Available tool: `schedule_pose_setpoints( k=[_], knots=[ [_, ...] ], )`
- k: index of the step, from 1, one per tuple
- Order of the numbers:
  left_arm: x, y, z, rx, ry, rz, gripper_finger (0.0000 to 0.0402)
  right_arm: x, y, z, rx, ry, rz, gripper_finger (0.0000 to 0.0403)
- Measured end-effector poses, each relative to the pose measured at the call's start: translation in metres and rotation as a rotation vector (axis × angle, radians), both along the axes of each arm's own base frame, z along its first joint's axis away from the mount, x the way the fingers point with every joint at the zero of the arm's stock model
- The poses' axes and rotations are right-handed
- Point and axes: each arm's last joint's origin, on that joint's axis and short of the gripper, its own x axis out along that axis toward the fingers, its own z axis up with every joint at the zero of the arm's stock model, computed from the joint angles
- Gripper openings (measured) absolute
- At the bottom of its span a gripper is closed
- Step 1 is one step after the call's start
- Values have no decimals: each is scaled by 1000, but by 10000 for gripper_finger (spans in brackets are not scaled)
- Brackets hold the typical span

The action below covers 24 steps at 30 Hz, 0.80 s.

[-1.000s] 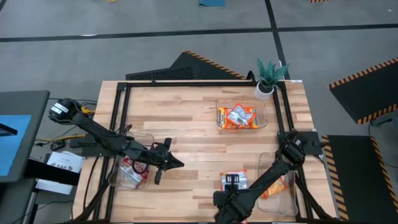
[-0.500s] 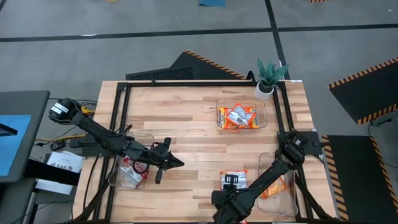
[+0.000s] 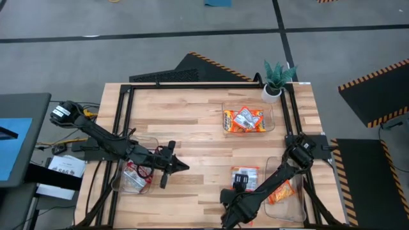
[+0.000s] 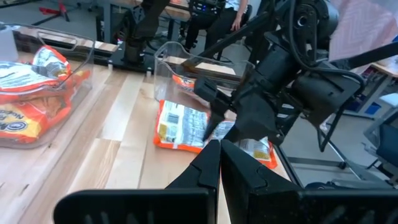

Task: Sort Maruchan noodles
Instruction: Put the orange noodle pack into the bottom right transparent bin

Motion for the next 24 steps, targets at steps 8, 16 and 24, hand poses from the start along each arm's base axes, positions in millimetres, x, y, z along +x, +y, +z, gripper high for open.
schedule_pose_setpoints(
  k=[8, 16, 24],
  knots=[
    [0, 0, 0, -2, 2, 4, 0, 1, -4, 1, -17, -4, -19, 15],
    [0, 0, 0, -2, 2, 3, 0, -4, -8, 29, -20, -76, -13, 7],
    [0, 0, 0, -2, 2, 3, 0, -12, -13, 68, -13, -195, -2, 7]
  ],
)
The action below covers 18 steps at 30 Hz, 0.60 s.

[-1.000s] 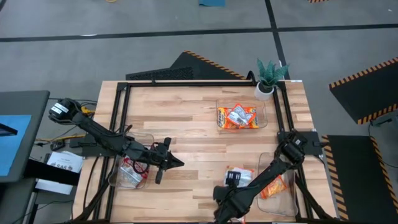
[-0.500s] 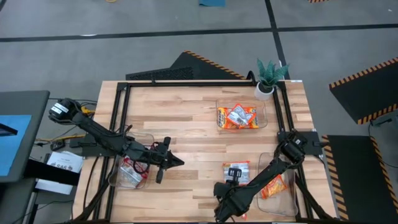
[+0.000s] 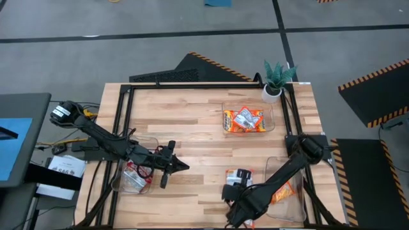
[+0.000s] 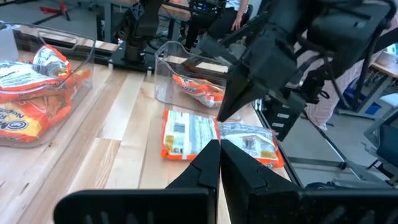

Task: Sort Maruchan noodles
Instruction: Put the orange noodle pack into the bottom right transparent bin

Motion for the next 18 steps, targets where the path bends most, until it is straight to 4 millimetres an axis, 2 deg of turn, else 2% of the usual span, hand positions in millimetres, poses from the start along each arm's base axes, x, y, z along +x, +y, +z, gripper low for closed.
schedule_pose_setpoints(
  k=[4, 6, 13, 18],
  knots=[
    [0, 0, 0, -1, 0, 0, 0, -1, 0, 9, 27, -30, 1, 8],
    [0, 0, 0, -2, 0, 0, 0, -1, 0, 9, 31, -34, 2, 22],
    [0, 0, 0, -3, 1, -1, 0, 5, -11, 3, 80, 39, -22, 120],
    [0, 0, -1, -3, 6, -3, 0, 4, -21, -13, 86, 130, 11, 188]
  ],
)
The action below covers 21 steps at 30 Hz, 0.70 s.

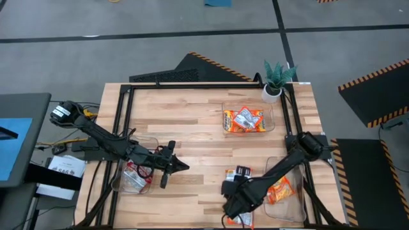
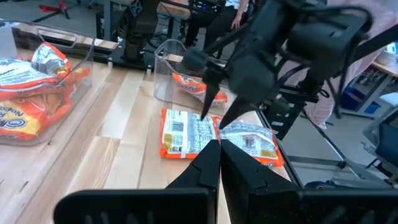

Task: Sort Maruchan noodles
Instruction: Put the orange noodle pack into the bottom right transparent bin

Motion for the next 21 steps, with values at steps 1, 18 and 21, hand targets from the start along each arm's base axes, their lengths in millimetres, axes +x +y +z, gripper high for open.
schedule_pose_setpoints(
  k=[1, 18, 21],
  knots=[
    [0, 0, 0, 0, 0, 0, 0, -2, -1, -4, 0, 22, 10, 199],
    [0, 0, -1, -2, 7, 2, 0, -35, -48, 9, 270, -204, -46, 226],
    [0, 0, -1, -1, 7, 3, 0, -39, -55, 3, 234, -201, -62, 225]
  ],
)
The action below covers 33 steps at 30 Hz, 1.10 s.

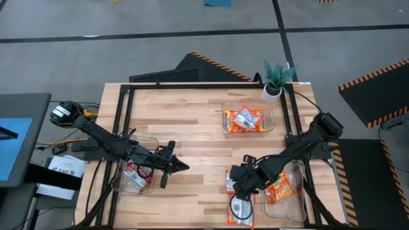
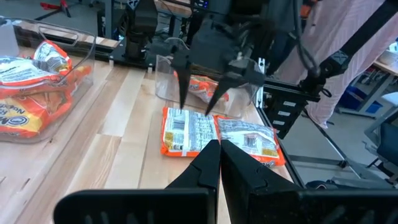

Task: Sort Maruchan noodles
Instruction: Put the orange noodle pack into the bottom right transparent bin

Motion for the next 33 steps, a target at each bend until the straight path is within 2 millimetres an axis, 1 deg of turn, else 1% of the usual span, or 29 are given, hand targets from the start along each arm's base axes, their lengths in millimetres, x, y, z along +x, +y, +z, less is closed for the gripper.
schedule_pose_setpoints(
  k=[3, 10, 13, 15, 17, 18, 21, 22, 23, 27, 31, 33],
  knots=[
    [0, 0, 0, 2, 3, 1, 0, 5, -1, -9, -19, 17, 3, 225],
    [0, 0, -1, 5, 8, 2, 0, 14, 6, -48, -92, 120, 64, 225],
    [0, 0, -1, 5, 7, 2, 0, 16, 7, -59, -111, 163, 75, 223],
    [0, 0, -1, 5, 8, 2, 0, 16, 7, -62, -122, 180, 75, 210],
    [0, 0, -1, 5, 7, 3, 0, 15, 7, -63, -126, 183, 65, 177],
    [0, 0, -1, 5, 7, 3, 0, 15, 7, -63, -125, 184, 58, 153],
    [0, 0, -1, 5, 7, 3, 0, 15, 5, -63, -134, 190, 52, 53],
    [0, 0, -1, 5, 7, 3, 0, 14, 3, -64, -146, 200, 50, 28],
    [0, 0, -1, 5, 7, 3, 0, 14, 3, -64, -148, 200, 44, 18],
    [0, 0, -1, 5, 7, 3, 0, 14, 2, -62, -151, 194, 13, 8],
    [0, 0, -1, 6, 7, 3, 0, 13, 1, -43, -180, 163, 9, 7],
    [0, 0, -1, 5, 6, 3, 0, 10, -2, -31, -207, 133, -3, 6]
  ],
)
